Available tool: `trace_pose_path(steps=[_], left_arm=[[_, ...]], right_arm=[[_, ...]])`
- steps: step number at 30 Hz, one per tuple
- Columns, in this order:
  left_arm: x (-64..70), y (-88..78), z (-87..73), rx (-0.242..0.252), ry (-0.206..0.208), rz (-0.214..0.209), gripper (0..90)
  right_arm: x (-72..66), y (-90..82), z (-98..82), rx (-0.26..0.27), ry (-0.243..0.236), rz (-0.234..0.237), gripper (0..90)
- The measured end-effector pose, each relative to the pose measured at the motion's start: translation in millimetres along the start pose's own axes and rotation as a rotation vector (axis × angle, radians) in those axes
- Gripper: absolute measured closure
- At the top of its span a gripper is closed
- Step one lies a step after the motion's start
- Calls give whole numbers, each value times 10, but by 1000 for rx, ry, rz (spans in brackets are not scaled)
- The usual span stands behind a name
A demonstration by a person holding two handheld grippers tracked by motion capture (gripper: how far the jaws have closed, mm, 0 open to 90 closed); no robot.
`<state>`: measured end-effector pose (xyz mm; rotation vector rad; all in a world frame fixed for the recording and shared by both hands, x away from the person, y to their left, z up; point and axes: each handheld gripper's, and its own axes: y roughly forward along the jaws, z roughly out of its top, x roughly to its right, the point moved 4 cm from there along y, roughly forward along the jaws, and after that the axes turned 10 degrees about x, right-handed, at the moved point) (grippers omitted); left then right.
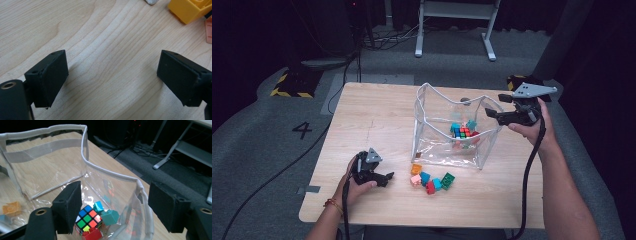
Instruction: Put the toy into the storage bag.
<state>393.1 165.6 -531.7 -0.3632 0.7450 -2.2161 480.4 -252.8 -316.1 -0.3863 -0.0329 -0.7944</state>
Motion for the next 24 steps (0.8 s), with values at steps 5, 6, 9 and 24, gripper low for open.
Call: trace_pose_path(steps=[5, 6, 9, 24], left_arm=[[-2, 2, 2, 3, 3, 0, 102], [0, 0, 0, 0, 0, 0, 102], [0, 0, 0, 0, 0, 0, 102], [0, 0, 0, 0, 0, 1, 102]], right_arm=[[-37, -248, 9, 78, 33, -28, 268], [-43, -298, 6, 86, 39, -30, 268], [-88, -432, 1, 115, 43, -31, 267], [-502, -775, -527, 153, 67, -41, 257]])
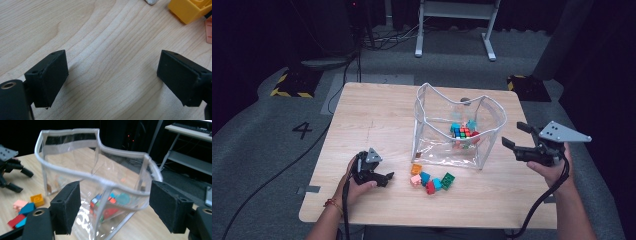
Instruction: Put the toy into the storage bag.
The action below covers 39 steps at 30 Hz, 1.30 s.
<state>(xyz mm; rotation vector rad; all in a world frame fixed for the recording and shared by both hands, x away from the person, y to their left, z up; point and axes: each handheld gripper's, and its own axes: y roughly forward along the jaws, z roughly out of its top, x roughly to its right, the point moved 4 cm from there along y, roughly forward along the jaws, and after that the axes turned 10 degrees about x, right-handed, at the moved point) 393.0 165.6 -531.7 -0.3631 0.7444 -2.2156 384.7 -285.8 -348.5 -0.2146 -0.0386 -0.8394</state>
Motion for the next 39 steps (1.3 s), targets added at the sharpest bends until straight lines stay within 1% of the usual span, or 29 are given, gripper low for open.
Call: trace_pose_path(steps=[1, 2, 4, 6, 8, 10, 13, 14, 15, 17, 18, 21, 24, 26, 27, 29, 30, 31, 33, 35, 37, 38, 39], left_arm=[[0, 0, 0, 0, 0, 0, 102], [0, 0, 0, 0, 0, 0, 102], [0, 0, 0, 0, 0, 0, 102], [0, 0, 0, 0, 0, 0, 102], [-2, 2, 2, 3, 3, 0, 102], [-2, 2, 2, 3, 2, 0, 102], [-1, 2, 1, 2, 2, 0, 102], [0, 1, 0, 1, 0, 0, 102], [0, 0, 0, 0, 0, 0, 102], [0, 0, 0, 0, 0, 0, 102], [-1, 2, 1, 2, 2, 0, 102], [0, 0, 0, 0, 0, 0, 102], [-3, 2, 2, 3, 3, 0, 102], [-3, 2, 2, 3, 3, 0, 102], [-3, 2, 2, 3, 3, 0, 102], [-3, 2, 2, 2, 3, 0, 102], [-3, 2, 1, 2, 3, 0, 102], [-3, 2, 2, 2, 3, 0, 102], [-3, 2, 2, 2, 3, 0, 102], [-3, 2, 2, 2, 3, 0, 102], [-3, 1, 1, 1, 2, 0, 102], [-3, 2, 2, 1, 3, -1, 102], [-1, 3, 1, -2, 1, -2, 100]], right_arm=[[-18, -6, -45, -1, 2, 4, 256], [-55, -13, -118, -5, 14, 15, 256], [-98, -18, -223, -15, 21, 15, 258], [-162, -11, -369, -34, 45, 42, 261], [-213, -2, -479, -45, 55, 52, 266], [-274, 21, -618, -70, 75, 72, 267], [-352, 65, -774, -104, 72, 93, 271], [-394, 86, -836, -125, 59, 107, 274], [-425, 105, -878, -133, 47, 114, 276], [-479, 137, -935, -143, 40, 130, 276], [-526, 164, -969, -145, 45, 149, 275], [-627, 231, -1039, -163, 36, 187, 271], [-775, 347, -1131, -181, 30, 243, 266], [-893, 431, -1192, -210, 28, 273, 262], [-950, 477, -1222, -223, 15, 288, 257], [-1043, 575, -1268, -233, 1, 317, 256], [-1090, 620, -1292, -246, 9, 327, 255], [-1131, 664, -1316, -253, 14, 335, 254], [-1188, 726, -1353, -267, 7, 342, 250], [-1239, 773, -1391, -282, 23, 353, 250], [-1264, 804, -1412, -288, 30, 353, 245], [-1277, 825, -1431, -296, 25, 355, 243], [-1295, 841, -1443, -298, 38, 349, 245]])
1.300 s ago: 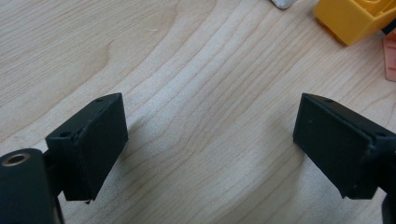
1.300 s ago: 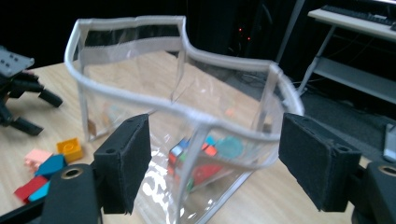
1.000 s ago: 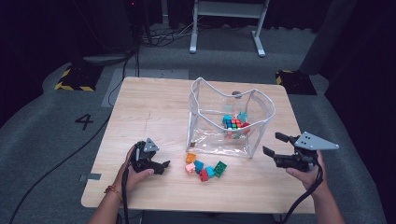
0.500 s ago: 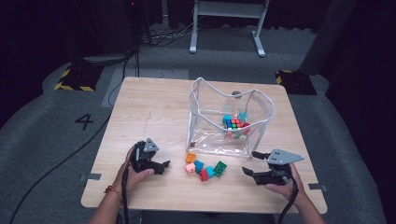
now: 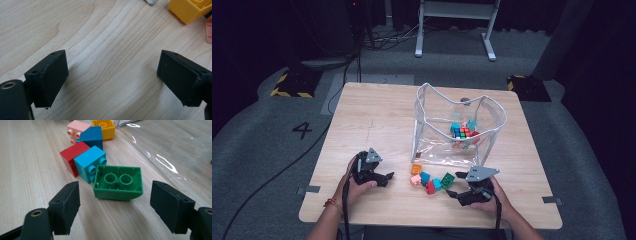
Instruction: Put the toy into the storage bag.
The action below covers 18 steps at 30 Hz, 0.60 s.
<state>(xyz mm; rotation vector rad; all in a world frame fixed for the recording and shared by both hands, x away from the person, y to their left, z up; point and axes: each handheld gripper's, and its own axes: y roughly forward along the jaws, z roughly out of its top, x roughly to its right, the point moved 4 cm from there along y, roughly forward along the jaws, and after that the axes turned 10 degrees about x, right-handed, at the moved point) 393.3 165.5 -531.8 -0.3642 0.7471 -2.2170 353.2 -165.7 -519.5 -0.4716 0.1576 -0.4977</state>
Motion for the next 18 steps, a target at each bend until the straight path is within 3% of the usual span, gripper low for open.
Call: trace_pose_path(steps=[4, 7, 11, 15, 16, 18], left_arm=[[0, 1, 0, 0, 1, 2, 99], [-1, 3, 1, 3, 2, 2, 99], [-2, 4, 1, 3, 4, 4, 98], [-1, 3, 0, 2, 2, 3, 98], [-1, 4, 1, 3, 3, 3, 98], [-2, 4, 1, 3, 4, 3, 98]], right_arm=[[13, 102, -55, -47, -22, -22, 249], [28, 128, -30, -30, -17, -31, 250], [13, 182, -18, -55, -21, -39, 258], [-1, 221, 5, -46, -44, -36, 363], [-2, 213, 5, -38, -45, -39, 425], [6, 194, -2, -37, -43, -35, 432]])
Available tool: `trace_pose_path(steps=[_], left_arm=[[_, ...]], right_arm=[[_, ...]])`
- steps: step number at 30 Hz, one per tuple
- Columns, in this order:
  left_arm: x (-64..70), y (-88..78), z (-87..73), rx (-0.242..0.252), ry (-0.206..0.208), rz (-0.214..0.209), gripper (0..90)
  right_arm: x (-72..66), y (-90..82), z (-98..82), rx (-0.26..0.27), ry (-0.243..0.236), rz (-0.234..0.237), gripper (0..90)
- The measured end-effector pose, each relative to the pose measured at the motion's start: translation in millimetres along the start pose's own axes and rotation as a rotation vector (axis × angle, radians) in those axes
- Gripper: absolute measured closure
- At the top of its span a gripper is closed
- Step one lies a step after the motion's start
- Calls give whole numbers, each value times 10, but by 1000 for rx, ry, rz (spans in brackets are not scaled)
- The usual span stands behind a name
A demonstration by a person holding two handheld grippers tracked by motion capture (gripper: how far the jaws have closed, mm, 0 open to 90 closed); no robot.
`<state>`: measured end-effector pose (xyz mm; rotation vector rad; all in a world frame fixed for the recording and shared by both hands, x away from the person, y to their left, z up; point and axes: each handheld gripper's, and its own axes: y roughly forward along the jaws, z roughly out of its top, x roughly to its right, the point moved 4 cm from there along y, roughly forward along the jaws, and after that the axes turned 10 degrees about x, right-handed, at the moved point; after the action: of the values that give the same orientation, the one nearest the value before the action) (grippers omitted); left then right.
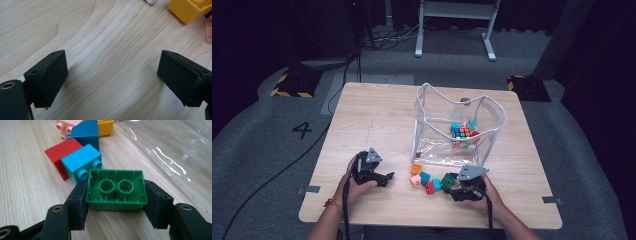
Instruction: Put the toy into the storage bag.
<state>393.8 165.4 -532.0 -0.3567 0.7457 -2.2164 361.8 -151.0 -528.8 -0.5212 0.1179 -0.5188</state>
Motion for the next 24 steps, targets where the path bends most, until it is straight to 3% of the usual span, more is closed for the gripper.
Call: trace_pose_path(steps=[7, 16, 24], left_arm=[[0, 0, 0, 0, 0, 0, 98], [4, -3, -2, -3, -4, 0, 98], [2, -1, -1, -1, -2, 0, 98]], right_arm=[[7, -149, -18, -9, -39, 23, 435], [188, -566, 92, 76, -23, -47, 436], [445, -863, 66, 82, -19, -118, 436]])
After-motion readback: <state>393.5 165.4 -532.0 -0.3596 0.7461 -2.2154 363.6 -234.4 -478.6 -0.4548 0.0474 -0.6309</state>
